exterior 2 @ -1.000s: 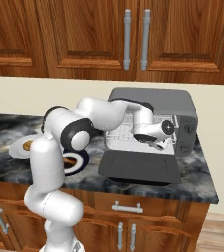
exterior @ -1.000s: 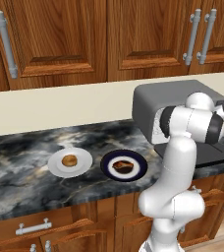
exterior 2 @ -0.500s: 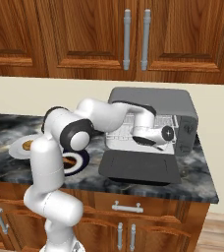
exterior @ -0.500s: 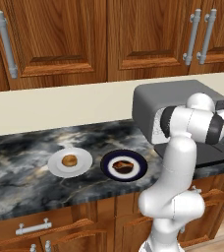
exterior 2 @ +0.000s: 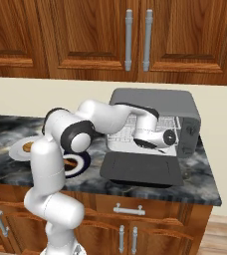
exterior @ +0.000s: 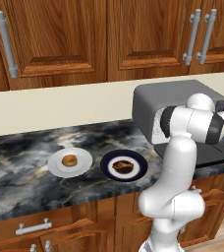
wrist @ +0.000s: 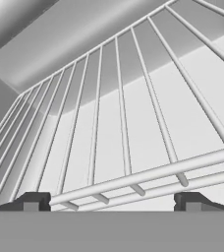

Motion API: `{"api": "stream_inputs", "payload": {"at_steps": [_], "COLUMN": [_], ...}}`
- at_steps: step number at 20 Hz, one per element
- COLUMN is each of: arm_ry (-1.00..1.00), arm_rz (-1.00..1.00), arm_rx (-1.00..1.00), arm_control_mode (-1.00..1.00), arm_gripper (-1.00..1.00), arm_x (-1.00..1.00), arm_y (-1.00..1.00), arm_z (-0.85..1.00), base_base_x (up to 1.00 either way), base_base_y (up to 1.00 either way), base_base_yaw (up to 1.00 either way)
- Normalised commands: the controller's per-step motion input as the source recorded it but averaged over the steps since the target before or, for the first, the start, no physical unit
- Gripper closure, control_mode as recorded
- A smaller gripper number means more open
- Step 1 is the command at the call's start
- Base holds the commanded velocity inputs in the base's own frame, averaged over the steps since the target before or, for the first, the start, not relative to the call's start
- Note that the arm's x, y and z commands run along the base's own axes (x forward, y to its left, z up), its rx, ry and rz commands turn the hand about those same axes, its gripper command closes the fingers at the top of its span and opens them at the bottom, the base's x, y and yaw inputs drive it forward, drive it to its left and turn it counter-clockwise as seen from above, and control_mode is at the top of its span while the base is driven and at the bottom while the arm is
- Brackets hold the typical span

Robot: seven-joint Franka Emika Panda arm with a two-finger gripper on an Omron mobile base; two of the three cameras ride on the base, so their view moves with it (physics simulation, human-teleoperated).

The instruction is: Open the toaster oven door. Place the bread on the bottom rack in the toaster oven and place the chicken drumstick on the top rack.

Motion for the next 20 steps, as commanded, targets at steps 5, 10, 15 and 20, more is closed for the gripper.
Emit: {"api": "stream_inputs", "payload": {"at_steps": [5,10,15,20], "arm_ry": [-0.03,-0.02,-0.01,0.00], "arm_rz": [0.00,0.00,0.00,0.00], "arm_rx": [0.00,0.00,0.00,0.00], "arm_control_mode": [-1.00,-1.00,-1.00,-1.00], "arm_gripper": [-1.00,-1.00,-1.00,-1.00], "arm_x": [0.14,0.17,0.11,0.15], "arm_y": [0.20,0.16,0.16,0.05], "arm_z": [-0.03,0.00,0.08,0.19], "base_base_x": [0.00,0.00,0.00,0.00], "base_base_y": [0.00,0.00,0.00,0.00], "base_base_yaw": [0.00,0.00,0.00,0.00]}}
